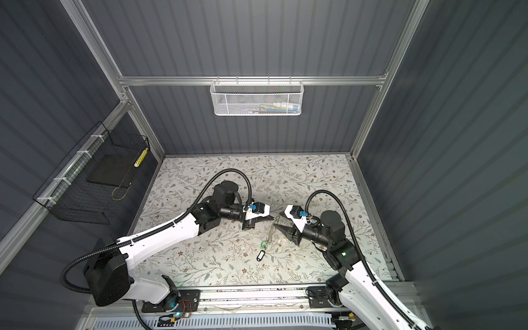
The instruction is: Put the keys on the keyring
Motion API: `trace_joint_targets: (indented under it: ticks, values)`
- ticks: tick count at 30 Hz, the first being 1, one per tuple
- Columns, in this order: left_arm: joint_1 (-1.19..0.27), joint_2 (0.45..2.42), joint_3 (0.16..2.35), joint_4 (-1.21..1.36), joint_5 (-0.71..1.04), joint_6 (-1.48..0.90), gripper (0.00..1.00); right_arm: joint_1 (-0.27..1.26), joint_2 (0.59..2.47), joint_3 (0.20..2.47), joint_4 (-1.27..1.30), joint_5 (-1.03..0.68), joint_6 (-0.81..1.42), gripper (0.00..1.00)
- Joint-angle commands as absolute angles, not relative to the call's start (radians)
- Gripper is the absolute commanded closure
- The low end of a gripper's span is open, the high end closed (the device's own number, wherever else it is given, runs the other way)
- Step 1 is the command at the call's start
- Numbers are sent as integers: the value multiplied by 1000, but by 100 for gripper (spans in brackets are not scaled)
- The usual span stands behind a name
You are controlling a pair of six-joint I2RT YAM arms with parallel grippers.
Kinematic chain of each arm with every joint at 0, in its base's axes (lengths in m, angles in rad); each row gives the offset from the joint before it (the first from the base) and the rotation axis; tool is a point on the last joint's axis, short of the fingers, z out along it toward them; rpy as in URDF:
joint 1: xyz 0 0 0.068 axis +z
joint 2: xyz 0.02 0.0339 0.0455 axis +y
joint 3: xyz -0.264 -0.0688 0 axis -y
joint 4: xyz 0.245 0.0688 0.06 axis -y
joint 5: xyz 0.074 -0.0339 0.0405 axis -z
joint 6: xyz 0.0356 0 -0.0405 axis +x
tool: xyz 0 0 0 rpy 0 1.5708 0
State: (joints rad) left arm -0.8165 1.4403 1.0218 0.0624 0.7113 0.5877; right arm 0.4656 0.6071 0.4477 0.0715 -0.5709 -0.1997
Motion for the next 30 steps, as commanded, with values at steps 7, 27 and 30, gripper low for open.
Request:
trace_joint_targets:
  ticks: [7,27,30]
  values:
    - [-784,1431,917,472,837,307,100,465,532,422,13,-507,-235,60]
    - [-780,1457,876,635,870,198,100,466,587,425,142,-622,-167,80]
    - [-780,1448,874,621,867,209,100,466,565,430,116,-606,-182,80]
